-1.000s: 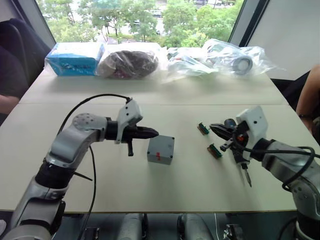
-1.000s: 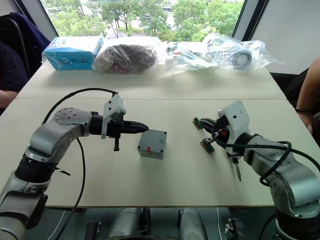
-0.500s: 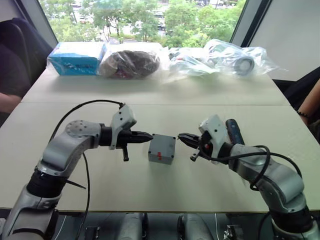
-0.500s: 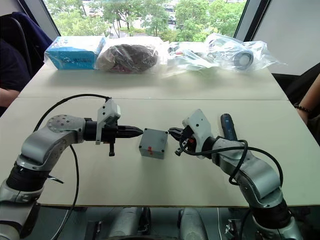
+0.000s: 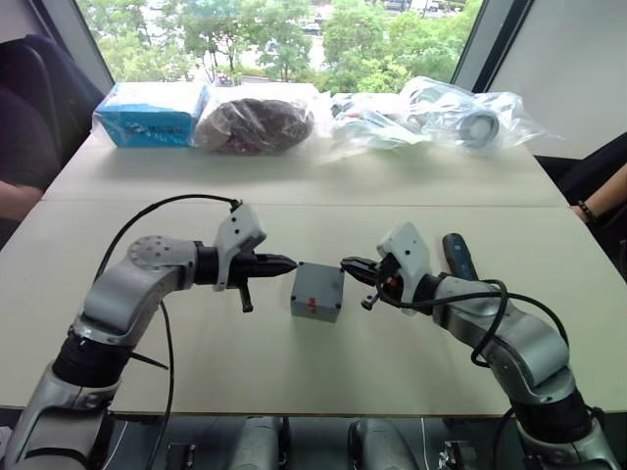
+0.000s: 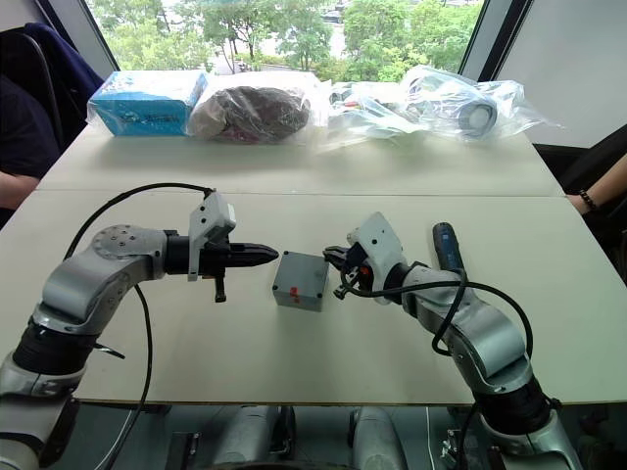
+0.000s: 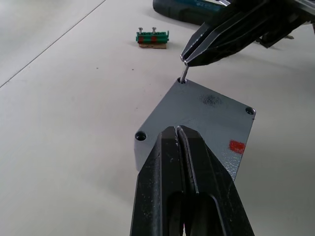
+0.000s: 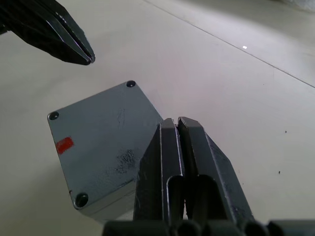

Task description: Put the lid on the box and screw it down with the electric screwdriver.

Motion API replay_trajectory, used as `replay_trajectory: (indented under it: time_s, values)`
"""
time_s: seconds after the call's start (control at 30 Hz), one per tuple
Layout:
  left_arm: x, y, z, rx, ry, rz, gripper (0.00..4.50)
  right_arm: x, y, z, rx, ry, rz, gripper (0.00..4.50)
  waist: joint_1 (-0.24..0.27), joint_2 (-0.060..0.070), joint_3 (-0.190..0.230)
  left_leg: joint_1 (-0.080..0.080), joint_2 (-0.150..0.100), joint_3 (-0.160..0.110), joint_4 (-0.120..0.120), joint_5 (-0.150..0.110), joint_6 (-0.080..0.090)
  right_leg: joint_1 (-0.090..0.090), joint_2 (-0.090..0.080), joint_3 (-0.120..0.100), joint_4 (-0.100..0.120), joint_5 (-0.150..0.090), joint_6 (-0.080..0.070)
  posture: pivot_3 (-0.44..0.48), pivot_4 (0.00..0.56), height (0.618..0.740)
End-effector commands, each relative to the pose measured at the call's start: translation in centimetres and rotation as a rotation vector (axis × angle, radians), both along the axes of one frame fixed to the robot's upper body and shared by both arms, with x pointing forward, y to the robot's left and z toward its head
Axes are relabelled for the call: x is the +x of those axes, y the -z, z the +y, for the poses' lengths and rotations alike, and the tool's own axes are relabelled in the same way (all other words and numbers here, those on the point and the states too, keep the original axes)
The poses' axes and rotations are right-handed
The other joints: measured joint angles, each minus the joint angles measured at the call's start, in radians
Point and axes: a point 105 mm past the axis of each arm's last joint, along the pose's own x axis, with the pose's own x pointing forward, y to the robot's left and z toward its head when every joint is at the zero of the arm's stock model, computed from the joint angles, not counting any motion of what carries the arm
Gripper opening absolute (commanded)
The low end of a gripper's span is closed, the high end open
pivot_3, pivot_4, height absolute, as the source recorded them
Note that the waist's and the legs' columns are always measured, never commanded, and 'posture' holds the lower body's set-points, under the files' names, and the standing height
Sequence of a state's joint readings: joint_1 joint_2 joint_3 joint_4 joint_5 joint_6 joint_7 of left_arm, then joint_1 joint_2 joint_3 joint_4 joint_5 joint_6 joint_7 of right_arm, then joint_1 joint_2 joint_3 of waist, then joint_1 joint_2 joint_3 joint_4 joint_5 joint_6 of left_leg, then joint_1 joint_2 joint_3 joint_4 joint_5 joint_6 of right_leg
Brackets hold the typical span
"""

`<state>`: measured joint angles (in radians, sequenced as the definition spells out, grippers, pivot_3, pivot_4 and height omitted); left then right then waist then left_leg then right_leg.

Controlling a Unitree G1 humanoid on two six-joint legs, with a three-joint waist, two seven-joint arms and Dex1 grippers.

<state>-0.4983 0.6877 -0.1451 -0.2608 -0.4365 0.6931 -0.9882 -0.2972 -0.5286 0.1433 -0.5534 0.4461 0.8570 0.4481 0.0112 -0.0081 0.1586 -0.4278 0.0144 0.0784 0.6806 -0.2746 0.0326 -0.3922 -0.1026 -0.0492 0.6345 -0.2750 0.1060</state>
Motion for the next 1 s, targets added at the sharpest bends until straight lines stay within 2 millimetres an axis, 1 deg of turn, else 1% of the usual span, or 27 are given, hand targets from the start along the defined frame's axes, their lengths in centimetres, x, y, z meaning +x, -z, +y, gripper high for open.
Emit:
replay_trajectory:
  time_s: [0.03,0.6,0.7,0.73,0.77,0.8,0.87,0.93,1.0]
  values:
    - [0.2,-0.4,0.0,0.003,-0.003,-0.040,0.00,0.1,-0.8,0.1,0.008,-0.004,-0.046,0.02,0.000,0.000,0.000,0.000,0.000,0.000,0.000,0.000,0.000,0.000,0.000,0.000,0.000,0.000,0.000,0.000,0.150,0.740]
    - [0.0,-1.1,-0.4,-0.018,0.008,-0.044,0.00,0.3,0.4,0.5,-0.011,-0.015,-0.013,0.02,0.000,0.000,0.000,0.000,0.000,0.000,0.000,0.000,0.000,0.000,0.000,0.000,0.000,0.000,0.000,0.000,0.150,0.740]
    - [0.1,-1.4,-0.5,-0.025,0.010,-0.047,0.00,0.4,0.3,0.4,-0.011,-0.010,-0.016,0.02,0.000,0.000,0.000,0.000,0.000,0.000,0.000,0.000,0.000,0.000,0.000,0.000,0.000,0.000,0.000,0.000,0.150,0.740]
    - [0.1,-1.4,-0.5,-0.029,0.012,-0.047,0.00,0.5,0.2,0.4,-0.012,-0.006,-0.021,0.42,0.000,0.000,0.000,0.000,0.000,0.000,0.000,0.000,0.000,0.000,0.000,0.000,0.000,0.000,0.000,0.000,0.150,0.740]
    - [0.1,-1.5,-0.6,-0.031,0.013,-0.048,0.00,0.5,0.2,0.3,-0.014,-0.004,-0.025,0.59,0.000,0.000,0.000,0.000,0.000,0.000,0.000,0.000,0.000,0.000,0.000,0.000,0.000,0.000,0.000,0.000,0.150,0.740]
    - [0.2,-1.6,-0.6,-0.034,0.013,-0.051,0.00,0.5,0.0,0.2,-0.016,-0.002,-0.031,0.89,0.000,0.000,0.000,0.000,0.000,0.000,0.000,0.000,0.000,0.000,0.000,0.000,0.000,0.000,0.000,0.000,0.150,0.740]
    - [0.3,-1.8,-0.8,-0.042,0.017,-0.056,0.00,0.6,-0.7,-0.4,-0.014,0.007,-0.044,1.80,0.001,0.000,0.000,0.000,0.000,0.000,0.000,0.000,0.000,0.000,0.000,0.000,0.000,0.000,0.000,0.000,0.150,0.740]
    - [0.4,-2.0,-0.8,-0.050,0.020,-0.058,0.00,0.6,-1.5,-1.0,-0.005,0.012,-0.050,2.51,0.001,0.000,0.000,0.000,0.000,0.000,0.000,0.000,0.000,0.000,0.000,0.000,0.000,0.000,0.000,0.000,0.150,0.740]
    - [0.5,-2.1,-0.8,-0.060,0.021,-0.059,0.00,0.4,-2.2,-1.6,0.006,0.012,-0.052,2.51,0.001,0.000,0.000,0.000,0.000,0.000,0.000,0.000,0.000,0.000,0.000,0.000,0.000,0.000,0.000,0.000,0.150,0.740]
